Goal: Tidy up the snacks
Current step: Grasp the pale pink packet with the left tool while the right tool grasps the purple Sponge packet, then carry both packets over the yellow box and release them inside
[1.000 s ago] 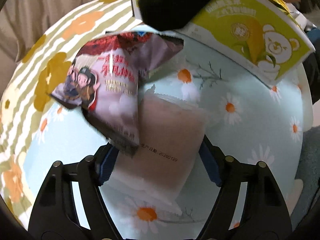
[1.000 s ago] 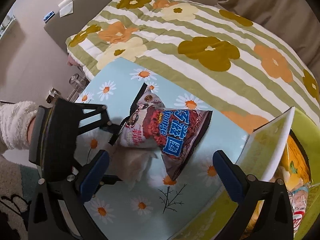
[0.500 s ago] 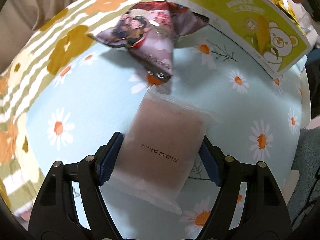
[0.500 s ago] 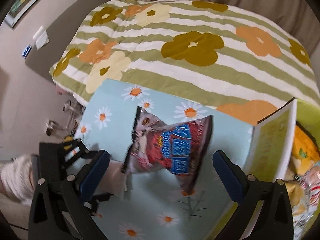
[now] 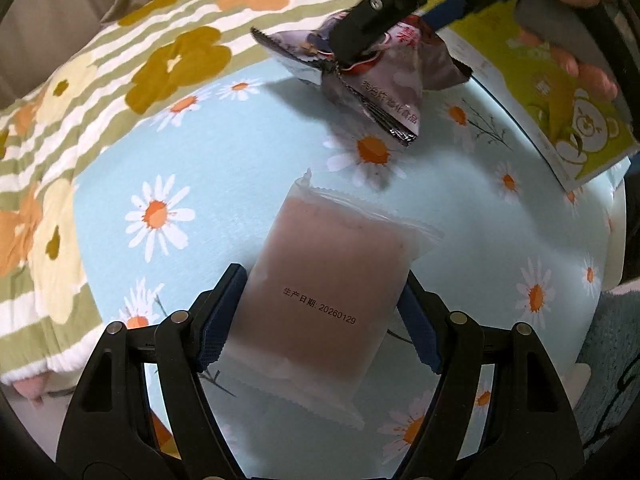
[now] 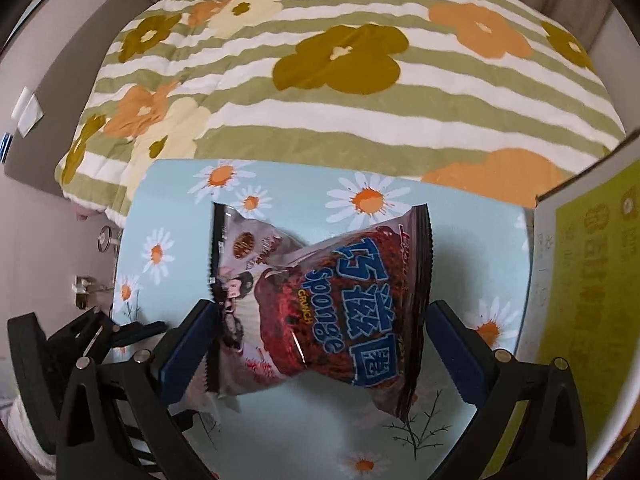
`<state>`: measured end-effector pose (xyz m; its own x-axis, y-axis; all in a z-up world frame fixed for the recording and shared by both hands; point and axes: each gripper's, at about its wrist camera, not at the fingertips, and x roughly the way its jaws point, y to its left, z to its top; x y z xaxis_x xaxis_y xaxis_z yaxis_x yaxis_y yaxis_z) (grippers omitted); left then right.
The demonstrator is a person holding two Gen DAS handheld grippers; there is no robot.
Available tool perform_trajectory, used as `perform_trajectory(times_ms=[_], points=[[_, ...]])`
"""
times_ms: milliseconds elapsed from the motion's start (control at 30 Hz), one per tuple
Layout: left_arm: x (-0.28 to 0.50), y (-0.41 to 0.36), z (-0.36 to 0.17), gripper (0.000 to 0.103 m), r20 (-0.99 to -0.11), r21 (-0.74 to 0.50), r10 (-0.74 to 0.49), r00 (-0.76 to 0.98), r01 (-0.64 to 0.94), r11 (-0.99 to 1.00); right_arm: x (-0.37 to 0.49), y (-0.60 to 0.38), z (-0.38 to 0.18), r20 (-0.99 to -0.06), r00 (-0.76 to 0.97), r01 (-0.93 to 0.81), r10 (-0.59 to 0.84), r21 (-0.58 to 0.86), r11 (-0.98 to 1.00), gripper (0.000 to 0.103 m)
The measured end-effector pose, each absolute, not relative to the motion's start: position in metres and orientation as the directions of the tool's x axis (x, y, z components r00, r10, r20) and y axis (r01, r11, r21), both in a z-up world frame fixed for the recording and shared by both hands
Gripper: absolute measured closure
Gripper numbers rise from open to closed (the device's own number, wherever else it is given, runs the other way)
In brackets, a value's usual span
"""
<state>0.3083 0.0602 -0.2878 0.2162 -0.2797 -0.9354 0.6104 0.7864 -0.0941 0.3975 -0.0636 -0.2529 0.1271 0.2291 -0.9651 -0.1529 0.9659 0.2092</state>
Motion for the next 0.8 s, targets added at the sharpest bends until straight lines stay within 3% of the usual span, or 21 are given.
perform_trajectory(times_ms=[333, 400, 467, 800], points=[[0.31, 0.054, -0.291, 0.03, -0.944, -0.056, -0.24, 0.226, 0.609, 0.791, 0.396, -0.065, -0.279, -0.947, 0.082, -0.094, 0.311, 0.303, 0.948, 0.0], [0.312, 0.057, -0.291, 0.032, -0.944, -0.07, -0.245, 0.219, 0.596, 0.8, 0.39, -0.062, -0.281, -0.939, 0.108, -0.105, 0.325, 0.315, 0.943, 0.003], [0.313, 0.058, -0.29, 0.033, -0.945, -0.07, -0.243, 0.219, 0.589, 0.805, 0.386, -0.06, -0.275, -0.925, 0.137, -0.133, 0.353, 0.336, 0.932, 0.027], [0.317, 0.067, -0.269, 0.034, -0.93, -0.071, -0.251, 0.268, 0.54, 0.838, 0.374, -0.054, -0.232, -0.898, 0.26, -0.21, 0.354, 0.306, 0.929, 0.029]])
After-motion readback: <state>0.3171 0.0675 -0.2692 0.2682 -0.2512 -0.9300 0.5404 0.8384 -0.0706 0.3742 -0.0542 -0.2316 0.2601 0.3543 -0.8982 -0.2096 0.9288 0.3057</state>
